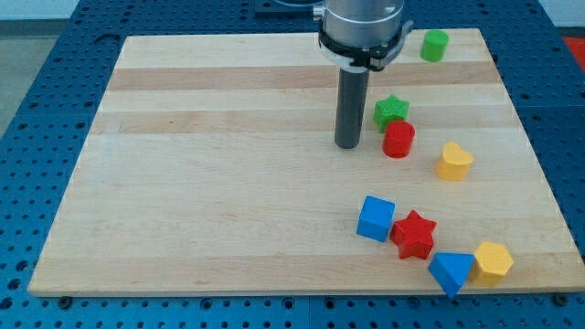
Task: Slide green star closer to green circle
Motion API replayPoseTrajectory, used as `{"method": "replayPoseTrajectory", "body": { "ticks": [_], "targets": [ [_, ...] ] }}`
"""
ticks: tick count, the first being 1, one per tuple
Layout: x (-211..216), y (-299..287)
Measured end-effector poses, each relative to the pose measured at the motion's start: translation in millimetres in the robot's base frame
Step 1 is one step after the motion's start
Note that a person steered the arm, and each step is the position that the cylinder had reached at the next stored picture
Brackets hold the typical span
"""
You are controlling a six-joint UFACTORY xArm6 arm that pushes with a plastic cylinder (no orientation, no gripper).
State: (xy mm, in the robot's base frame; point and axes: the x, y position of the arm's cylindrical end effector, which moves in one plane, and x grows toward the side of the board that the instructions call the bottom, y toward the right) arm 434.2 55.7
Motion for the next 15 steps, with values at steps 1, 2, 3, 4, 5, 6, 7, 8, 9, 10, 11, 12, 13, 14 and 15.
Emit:
{"method": "replayPoseTrajectory", "body": {
  "ticks": [1, 2, 3, 4, 5, 6, 7, 8, 9, 10, 11, 12, 13, 14, 15],
  "targets": [
    [0.3, 21.1],
    [-34.9, 47.1],
    [-60.8, 64.6],
    [-48.7, 54.0],
    [-34.6, 50.5],
    [-40.4, 62.6],
    [-48.4, 70.0],
    [-48.4, 70.0],
    [-48.4, 69.4],
    [-48.4, 68.8],
    [-51.0, 68.8],
    [-54.8, 68.8],
    [-59.3, 68.4],
    [-63.9, 68.4],
    [-63.9, 68.5]
  ]
}}
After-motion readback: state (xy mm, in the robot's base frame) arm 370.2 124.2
